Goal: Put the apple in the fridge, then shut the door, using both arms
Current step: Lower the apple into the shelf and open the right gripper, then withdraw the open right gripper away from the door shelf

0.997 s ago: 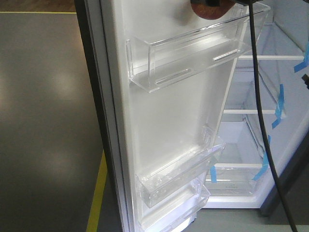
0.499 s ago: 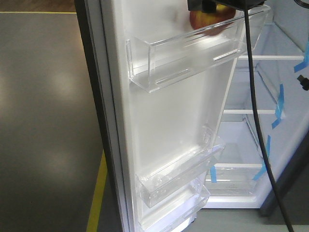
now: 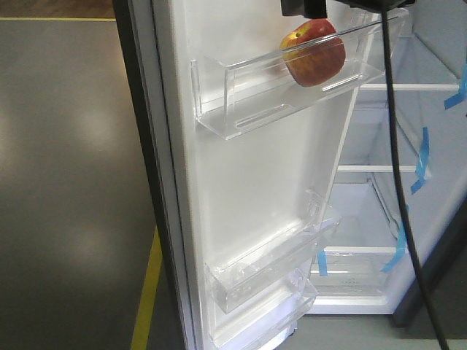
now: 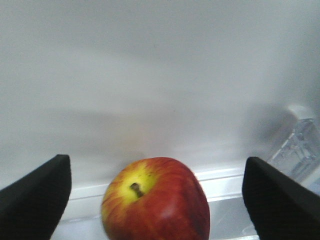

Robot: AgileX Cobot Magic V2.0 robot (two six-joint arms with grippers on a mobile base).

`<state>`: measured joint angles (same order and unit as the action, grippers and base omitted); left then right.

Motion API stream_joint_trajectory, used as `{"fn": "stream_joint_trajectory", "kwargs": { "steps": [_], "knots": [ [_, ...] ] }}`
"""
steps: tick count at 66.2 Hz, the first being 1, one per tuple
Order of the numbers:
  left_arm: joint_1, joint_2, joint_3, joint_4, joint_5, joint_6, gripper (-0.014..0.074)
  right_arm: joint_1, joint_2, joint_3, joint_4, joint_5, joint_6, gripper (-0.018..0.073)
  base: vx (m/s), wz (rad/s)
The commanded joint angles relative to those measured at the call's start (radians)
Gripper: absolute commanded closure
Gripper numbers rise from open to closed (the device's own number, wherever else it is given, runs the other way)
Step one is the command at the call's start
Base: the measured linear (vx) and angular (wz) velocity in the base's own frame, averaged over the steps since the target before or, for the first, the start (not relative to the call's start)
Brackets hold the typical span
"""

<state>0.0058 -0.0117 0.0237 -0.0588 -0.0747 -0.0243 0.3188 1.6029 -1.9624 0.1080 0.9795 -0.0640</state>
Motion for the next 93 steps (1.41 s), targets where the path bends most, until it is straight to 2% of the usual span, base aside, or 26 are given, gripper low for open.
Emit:
{"fn": "stream_joint_trajectory", "kwargs": {
  "steps": [1,13,33,51,73,93],
  "knots": [
    [-0.005,-0.014,0.029,-0.001,-0.073,-0.01,0.0602,-0.005,-0.095,-0.032,0.002,-0.014,-0.012,-0.0078,0.0,0.0],
    [-0.005,-0.014,0.029,-0.001,-0.073,-0.01,0.0602,-0.005,-0.204,0.069,0.002,-0.01,-0.032,-0.0052,0.0,0.0],
    [-0.005,-0.014,0.029,-0.001,-0.073,-0.01,0.0602,-0.005,-0.529,0.546,-0.005,-0.211,-0.052,-0.0039,0.0,0.0],
    [-0.005,-0.014,0.029,-0.001,-0.073,-0.01,0.0602,-0.005,-0.787,0.889,-0.006,-0.224,-0.048,-0.0032,0.0,0.0],
    [-0.005,-0.014,0.029,-0.001,-0.073,-0.01,0.0602,-0.005,-1.045,1.17,-0.005,-0.13,-0.025,-0.0032,0.0,0.0],
    [-0.005,-0.014,0.029,-0.001,-0.073,-0.01,0.0602,-0.005,-1.239,1.262,-0.001,0.057,-0.004,-0.0032,0.0,0.0]
  ]
}}
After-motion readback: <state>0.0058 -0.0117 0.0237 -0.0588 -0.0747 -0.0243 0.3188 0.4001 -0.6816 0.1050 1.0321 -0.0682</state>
